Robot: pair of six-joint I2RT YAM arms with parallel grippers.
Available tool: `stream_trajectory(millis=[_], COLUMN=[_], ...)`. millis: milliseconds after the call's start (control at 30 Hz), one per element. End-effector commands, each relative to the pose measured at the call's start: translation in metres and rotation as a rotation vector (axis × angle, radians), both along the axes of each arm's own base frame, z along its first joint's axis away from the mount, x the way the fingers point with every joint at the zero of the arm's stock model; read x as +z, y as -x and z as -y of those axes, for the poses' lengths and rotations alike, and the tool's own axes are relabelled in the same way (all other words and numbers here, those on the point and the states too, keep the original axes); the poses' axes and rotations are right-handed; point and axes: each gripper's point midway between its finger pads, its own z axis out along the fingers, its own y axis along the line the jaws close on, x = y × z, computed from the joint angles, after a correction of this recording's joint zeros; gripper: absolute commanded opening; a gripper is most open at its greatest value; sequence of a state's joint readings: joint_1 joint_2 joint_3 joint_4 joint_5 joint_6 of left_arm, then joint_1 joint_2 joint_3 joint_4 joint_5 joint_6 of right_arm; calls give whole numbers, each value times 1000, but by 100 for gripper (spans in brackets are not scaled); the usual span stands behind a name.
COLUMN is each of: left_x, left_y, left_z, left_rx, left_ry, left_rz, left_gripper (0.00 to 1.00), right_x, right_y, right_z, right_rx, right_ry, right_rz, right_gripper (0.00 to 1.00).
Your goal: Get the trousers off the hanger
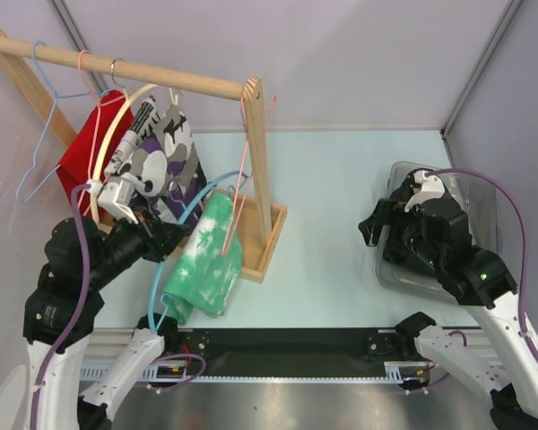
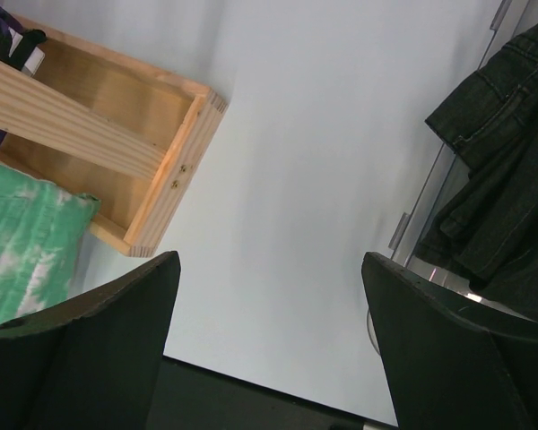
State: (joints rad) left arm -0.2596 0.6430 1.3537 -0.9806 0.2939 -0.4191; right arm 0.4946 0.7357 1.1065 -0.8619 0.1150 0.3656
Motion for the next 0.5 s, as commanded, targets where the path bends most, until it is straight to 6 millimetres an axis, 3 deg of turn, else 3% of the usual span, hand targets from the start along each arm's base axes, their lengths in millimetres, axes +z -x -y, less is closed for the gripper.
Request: stream_trajectory(millis=[0,133,467], left_x=[19,-4,-25], left_y=[12,26,63], left_z=[22,10,-13], left_rx=[-139,-110,-70], left_ry=[81,15,-27], left_rz=[120,77,-19], left_gripper=[0,0,0], right_x=[15,15,12], right_y=[-1,1,-7], right_z=[-2,5,0], right_rx=[17,-2,0], right_ry=[-12,9,16], right_rz=[46,49,38], right_gripper=[88,88,89])
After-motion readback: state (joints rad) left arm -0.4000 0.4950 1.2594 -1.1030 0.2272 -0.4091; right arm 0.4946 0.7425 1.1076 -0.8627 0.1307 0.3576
